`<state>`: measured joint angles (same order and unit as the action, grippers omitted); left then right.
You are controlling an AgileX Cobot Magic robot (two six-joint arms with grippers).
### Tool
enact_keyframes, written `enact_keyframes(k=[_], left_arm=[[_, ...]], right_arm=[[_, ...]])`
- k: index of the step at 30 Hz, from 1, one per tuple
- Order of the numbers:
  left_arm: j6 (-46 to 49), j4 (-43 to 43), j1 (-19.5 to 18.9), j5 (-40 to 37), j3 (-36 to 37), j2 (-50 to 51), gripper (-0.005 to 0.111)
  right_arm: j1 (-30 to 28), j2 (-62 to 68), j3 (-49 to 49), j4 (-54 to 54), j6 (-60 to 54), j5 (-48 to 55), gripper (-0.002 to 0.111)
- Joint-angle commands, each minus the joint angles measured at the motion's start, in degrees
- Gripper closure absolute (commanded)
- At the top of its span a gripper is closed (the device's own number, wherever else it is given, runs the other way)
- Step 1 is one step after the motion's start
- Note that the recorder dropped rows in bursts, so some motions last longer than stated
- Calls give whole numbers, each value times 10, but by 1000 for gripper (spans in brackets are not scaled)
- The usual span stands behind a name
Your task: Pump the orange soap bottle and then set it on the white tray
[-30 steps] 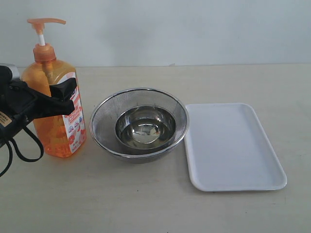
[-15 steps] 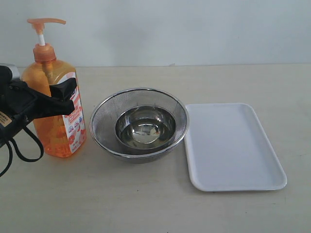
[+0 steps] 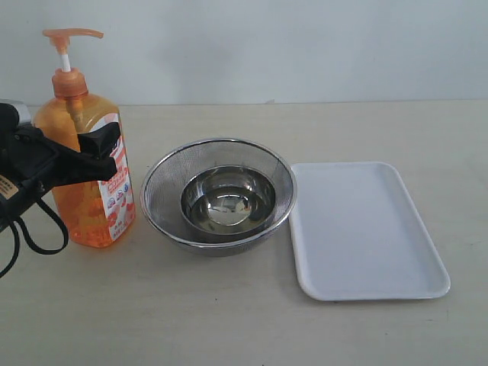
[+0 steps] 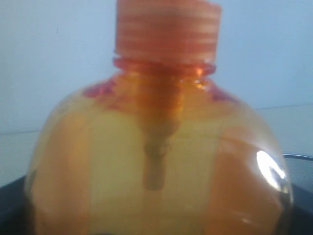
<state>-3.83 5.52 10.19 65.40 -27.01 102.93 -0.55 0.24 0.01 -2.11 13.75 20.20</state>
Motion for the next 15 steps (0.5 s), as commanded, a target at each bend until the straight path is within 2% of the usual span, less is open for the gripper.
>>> enact_keyframes(k=[1,15], left_arm=[[5,3,1,-23,6,-3,102],[5,3,1,-25,6,-3,102]], right_arm=[[1,-2,0,0,0,-5,108],[1,-2,0,0,4,-5,108]])
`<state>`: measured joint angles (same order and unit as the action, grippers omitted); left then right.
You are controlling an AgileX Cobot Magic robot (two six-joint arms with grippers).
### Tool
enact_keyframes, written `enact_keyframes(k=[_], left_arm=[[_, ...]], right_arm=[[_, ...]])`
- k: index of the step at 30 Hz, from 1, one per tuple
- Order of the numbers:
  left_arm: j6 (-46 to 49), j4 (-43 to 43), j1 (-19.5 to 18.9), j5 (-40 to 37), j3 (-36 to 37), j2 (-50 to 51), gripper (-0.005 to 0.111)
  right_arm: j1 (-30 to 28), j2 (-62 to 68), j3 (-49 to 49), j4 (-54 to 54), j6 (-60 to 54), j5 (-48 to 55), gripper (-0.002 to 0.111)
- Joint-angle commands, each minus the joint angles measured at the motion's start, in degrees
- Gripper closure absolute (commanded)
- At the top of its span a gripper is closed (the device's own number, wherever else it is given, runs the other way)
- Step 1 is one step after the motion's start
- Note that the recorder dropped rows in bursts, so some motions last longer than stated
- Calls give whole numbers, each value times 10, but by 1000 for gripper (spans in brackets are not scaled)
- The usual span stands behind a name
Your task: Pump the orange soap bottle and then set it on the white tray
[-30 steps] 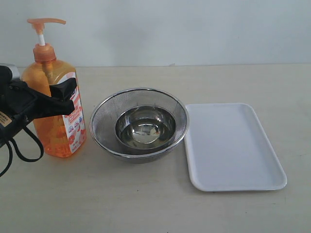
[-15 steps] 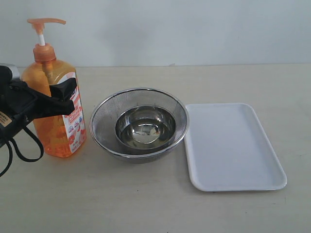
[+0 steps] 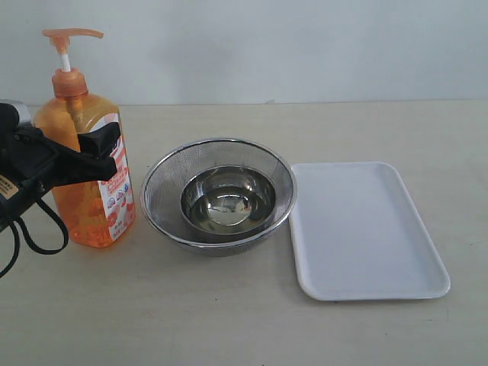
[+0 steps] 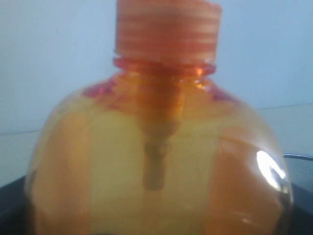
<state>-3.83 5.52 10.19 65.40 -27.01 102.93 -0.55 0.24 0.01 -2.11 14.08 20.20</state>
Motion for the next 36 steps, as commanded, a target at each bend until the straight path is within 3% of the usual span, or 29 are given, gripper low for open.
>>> enact_keyframes(k=[1,15,28,36], left_arm=[[5,3,1,-24,6,-3,102],[-46,21,1,13,6,-27,102],[-49,33,1,-60,6,-199,102],[-136,131,5,-127,-43,-286,102]], right_arm=[[1,-2,0,0,0,-5,108],[1,-2,0,0,2,-5,108],[1,-2,0,0,2,-5,108],[1,-2,0,0,2,-6,108]])
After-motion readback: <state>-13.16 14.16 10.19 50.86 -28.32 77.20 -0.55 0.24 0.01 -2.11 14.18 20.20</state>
